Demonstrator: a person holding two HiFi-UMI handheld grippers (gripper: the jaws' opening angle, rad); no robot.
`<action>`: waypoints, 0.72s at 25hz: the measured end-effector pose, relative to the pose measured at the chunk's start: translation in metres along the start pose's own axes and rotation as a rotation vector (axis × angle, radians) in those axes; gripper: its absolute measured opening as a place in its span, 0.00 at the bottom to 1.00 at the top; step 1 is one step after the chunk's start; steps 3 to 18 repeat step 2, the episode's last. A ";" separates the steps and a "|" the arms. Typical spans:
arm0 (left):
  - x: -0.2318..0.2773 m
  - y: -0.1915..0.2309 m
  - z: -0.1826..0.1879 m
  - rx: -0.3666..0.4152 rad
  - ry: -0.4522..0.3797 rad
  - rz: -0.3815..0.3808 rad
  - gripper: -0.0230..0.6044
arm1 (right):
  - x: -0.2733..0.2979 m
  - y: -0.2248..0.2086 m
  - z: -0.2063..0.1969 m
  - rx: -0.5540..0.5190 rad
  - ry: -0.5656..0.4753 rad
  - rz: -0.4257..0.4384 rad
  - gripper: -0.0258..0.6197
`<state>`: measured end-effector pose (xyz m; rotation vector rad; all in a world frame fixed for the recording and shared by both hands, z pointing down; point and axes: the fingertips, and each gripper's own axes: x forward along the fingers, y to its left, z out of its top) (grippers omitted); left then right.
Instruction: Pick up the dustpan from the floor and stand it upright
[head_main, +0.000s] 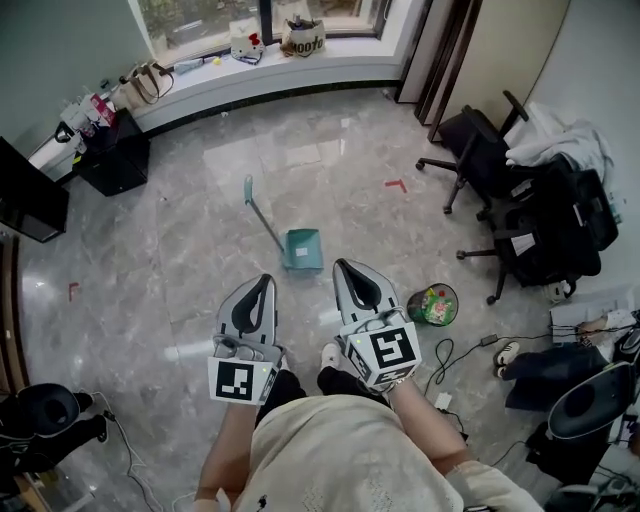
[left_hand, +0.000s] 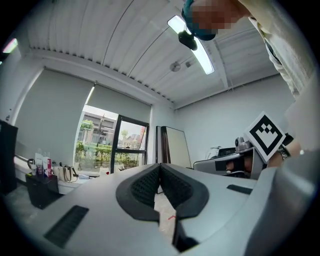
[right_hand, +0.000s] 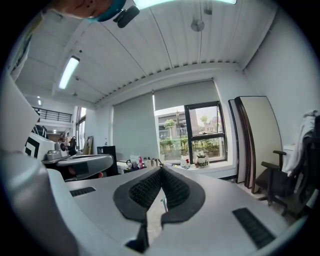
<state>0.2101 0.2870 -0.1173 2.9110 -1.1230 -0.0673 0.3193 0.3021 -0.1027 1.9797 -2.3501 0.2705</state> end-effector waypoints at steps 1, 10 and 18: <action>-0.001 0.001 0.005 -0.012 -0.006 -0.004 0.05 | -0.002 0.002 0.002 0.008 -0.003 -0.013 0.07; -0.002 0.001 0.009 -0.025 -0.012 -0.007 0.05 | -0.005 0.004 0.004 0.017 -0.006 -0.026 0.07; -0.002 0.001 0.009 -0.025 -0.012 -0.007 0.05 | -0.005 0.004 0.004 0.017 -0.006 -0.026 0.07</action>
